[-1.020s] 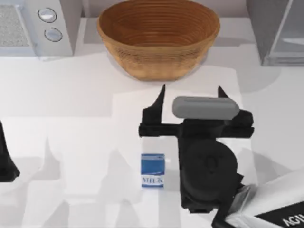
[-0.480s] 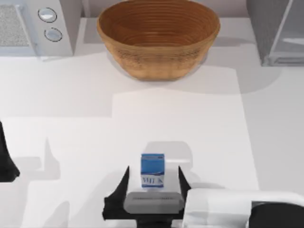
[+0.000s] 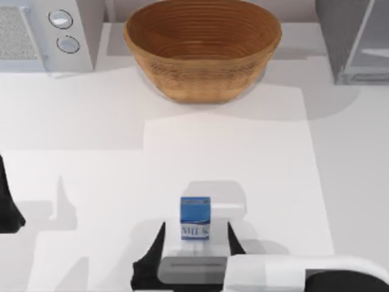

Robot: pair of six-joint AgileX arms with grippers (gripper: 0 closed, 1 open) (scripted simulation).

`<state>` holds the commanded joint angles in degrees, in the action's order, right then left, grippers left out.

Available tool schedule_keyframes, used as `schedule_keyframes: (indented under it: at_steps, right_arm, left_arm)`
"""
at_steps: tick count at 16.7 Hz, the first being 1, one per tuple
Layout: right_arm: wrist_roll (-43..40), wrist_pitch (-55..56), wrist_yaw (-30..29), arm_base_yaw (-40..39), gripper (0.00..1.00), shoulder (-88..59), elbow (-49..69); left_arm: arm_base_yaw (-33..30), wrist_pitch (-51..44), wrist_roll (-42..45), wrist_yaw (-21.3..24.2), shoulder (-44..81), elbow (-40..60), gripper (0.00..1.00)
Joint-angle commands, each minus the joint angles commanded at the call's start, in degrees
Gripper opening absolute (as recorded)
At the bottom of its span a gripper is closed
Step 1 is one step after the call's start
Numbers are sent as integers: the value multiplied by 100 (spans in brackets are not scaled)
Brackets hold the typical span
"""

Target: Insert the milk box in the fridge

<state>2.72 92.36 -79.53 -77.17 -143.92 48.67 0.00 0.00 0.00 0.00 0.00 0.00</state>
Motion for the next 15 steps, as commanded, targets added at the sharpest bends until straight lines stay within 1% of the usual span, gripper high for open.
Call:
schedule_keyframes:
  at_steps: [2, 8, 12, 15]
  right_arm:
    - [-11, -9, 92, 83, 100, -6, 45]
    - [-112, -116, 760, 746, 100, -95, 349]
    - [-114, -119, 778, 764, 100, -97, 357]
    - [-114, -119, 778, 764, 77, -97, 357]
  left_arm:
    - [0, 0, 0, 0, 0, 0, 100]
    - [0, 0, 0, 0, 0, 0, 100]
    - [0, 0, 0, 0, 0, 0, 100]
    - [0, 0, 0, 0, 0, 0, 100]
